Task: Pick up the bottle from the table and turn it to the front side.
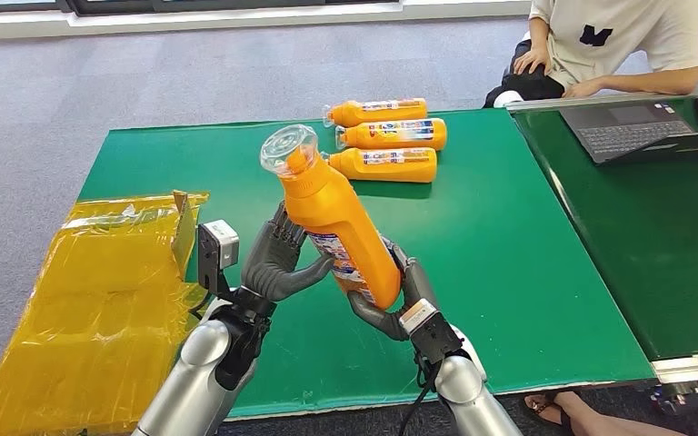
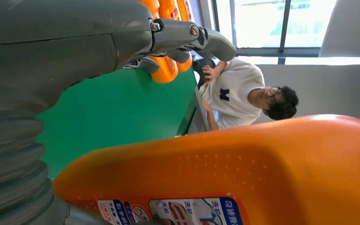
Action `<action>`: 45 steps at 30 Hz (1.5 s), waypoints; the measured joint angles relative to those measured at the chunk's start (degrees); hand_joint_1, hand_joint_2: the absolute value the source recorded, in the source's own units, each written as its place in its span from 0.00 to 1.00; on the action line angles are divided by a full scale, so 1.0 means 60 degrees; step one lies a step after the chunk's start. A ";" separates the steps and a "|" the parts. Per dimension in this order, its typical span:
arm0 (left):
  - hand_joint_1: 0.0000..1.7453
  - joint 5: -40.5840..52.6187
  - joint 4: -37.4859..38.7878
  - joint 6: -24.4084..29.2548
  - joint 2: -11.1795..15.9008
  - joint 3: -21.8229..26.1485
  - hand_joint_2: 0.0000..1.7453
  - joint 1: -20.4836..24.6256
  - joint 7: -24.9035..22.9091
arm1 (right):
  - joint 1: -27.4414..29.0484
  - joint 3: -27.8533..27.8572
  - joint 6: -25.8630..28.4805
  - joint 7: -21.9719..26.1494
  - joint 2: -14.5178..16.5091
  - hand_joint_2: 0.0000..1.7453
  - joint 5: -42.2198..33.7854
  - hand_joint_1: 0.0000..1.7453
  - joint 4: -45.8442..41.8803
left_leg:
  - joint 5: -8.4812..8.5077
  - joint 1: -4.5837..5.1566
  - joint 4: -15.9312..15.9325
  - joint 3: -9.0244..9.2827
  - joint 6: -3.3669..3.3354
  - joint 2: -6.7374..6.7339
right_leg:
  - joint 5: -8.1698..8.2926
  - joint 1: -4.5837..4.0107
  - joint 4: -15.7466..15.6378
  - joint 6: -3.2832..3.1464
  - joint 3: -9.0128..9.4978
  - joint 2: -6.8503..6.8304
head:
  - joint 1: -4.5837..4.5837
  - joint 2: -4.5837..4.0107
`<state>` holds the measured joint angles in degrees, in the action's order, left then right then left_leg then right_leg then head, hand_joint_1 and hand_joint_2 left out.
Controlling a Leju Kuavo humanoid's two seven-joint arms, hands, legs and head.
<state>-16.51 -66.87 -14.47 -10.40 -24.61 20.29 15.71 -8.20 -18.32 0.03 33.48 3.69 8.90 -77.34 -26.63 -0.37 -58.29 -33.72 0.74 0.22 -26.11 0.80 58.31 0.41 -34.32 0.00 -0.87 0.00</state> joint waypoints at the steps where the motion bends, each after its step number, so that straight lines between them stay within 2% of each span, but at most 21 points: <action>1: 0.00 -0.0002 0.0001 -0.0004 0.0000 0.0000 1.00 0.0001 0.0000 | 0.0000 0.0000 -0.0001 0.0001 0.0001 1.00 0.0000 1.00 0.0001 | 0.0000 0.0000 0.0000 0.0000 0.0000 0.0000 | 0.0000 0.0000 0.0000 0.0000 0.0000 0.0000 | 0.0000 0.0000; 21: 0.00 -0.0155 0.0129 -0.0298 0.0000 -0.0021 1.00 0.0105 0.0011 | 0.0002 0.0023 -0.0054 0.0052 0.0096 1.00 0.0093 1.00 0.0049 | 0.0000 0.0000 0.0000 -0.0002 0.0000 -0.0001 | 0.0000 0.0000 0.0000 0.0000 -0.0001 0.0002 | 0.0000 0.0000; 30: 0.00 -0.0224 0.0030 -0.0905 0.0004 -0.0161 1.00 0.0209 -0.0105 | 0.0000 0.0131 -0.0169 0.0063 0.0119 1.00 0.0178 1.00 0.0128 | 0.0000 0.0000 -0.0001 -0.0001 0.0000 0.0000 | 0.0000 0.0000 0.0000 0.0000 -0.0001 0.0001 | 0.0000 0.0000; 38: 0.00 -0.1169 -0.0351 -0.2203 -0.0005 -0.0650 1.00 0.0771 -0.0721 | -0.0162 0.0215 -0.0482 0.0250 0.0128 1.00 0.0062 1.00 0.0319 | 0.0002 0.0000 -0.0002 0.0000 0.0000 0.0000 | 0.0001 0.0000 0.0000 0.0000 -0.0003 0.0002 | 0.0000 0.0000; 41: 0.00 -0.1512 -0.0467 -0.2296 -0.0055 -0.0962 1.00 0.1165 -0.1095 | -0.0341 0.0271 -0.0672 0.0224 0.0169 1.00 0.0000 1.00 0.0432 | 0.0004 0.0000 -0.0003 0.0001 0.0002 -0.0001 | 0.0002 0.0000 0.0000 0.0001 -0.0001 0.0002 | 0.0000 0.0000; 45: 0.00 -0.1738 -0.0424 -0.2296 -0.0161 -0.1312 1.00 0.1592 -0.1195 | -0.0479 0.0383 -0.0676 0.0200 0.0252 1.00 -0.0021 1.00 0.0587 | 0.0006 0.0000 -0.0003 0.0001 0.0003 -0.0001 | 0.0005 0.0001 0.0000 0.0003 -0.0001 0.0003 | 0.0001 0.0000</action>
<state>-26.94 -69.41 -28.24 -11.37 -32.48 29.85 8.55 -11.07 -16.02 -4.03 34.68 5.20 8.77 -73.82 -26.59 -0.37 -58.32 -33.71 0.76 0.21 -26.08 0.81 58.31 0.42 -34.33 0.02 -0.87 0.00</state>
